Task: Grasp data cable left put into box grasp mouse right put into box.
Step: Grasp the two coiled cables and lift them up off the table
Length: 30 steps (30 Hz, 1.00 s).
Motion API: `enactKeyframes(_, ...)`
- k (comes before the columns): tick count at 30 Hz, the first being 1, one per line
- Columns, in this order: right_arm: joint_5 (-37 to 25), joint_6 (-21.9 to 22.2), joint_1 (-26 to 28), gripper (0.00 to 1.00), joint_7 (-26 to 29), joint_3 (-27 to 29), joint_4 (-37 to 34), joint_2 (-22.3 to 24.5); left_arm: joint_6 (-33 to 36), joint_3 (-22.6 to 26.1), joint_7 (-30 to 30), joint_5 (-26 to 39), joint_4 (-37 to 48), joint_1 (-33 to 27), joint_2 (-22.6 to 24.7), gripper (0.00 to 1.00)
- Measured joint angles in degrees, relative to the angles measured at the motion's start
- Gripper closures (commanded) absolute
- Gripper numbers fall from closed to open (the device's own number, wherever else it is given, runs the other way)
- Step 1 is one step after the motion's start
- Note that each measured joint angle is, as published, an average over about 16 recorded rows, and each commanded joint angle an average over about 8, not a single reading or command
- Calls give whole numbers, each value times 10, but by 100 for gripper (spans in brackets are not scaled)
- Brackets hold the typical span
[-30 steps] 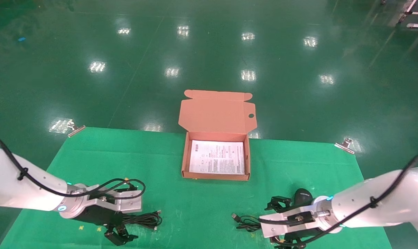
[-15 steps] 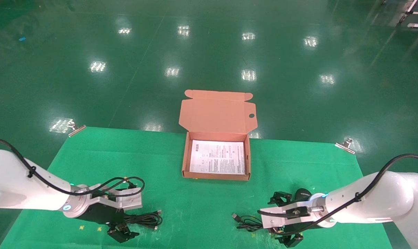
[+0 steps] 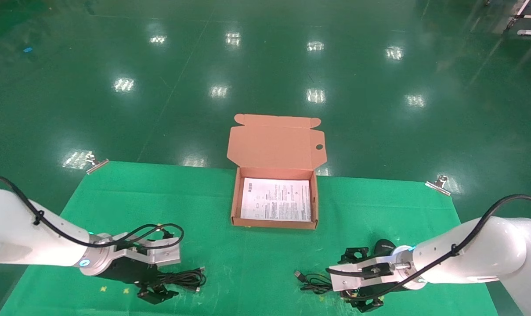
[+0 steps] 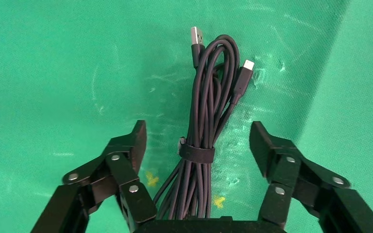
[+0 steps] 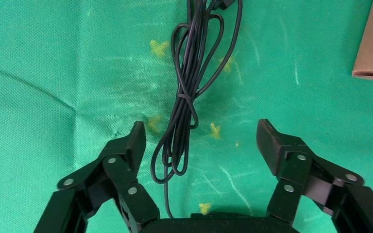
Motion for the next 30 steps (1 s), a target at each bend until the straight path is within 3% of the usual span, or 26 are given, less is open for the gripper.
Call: enactKeyframes(30,6,-10,4,100,6,4,14,11,3,1,0,1,-11,1,-5,100)
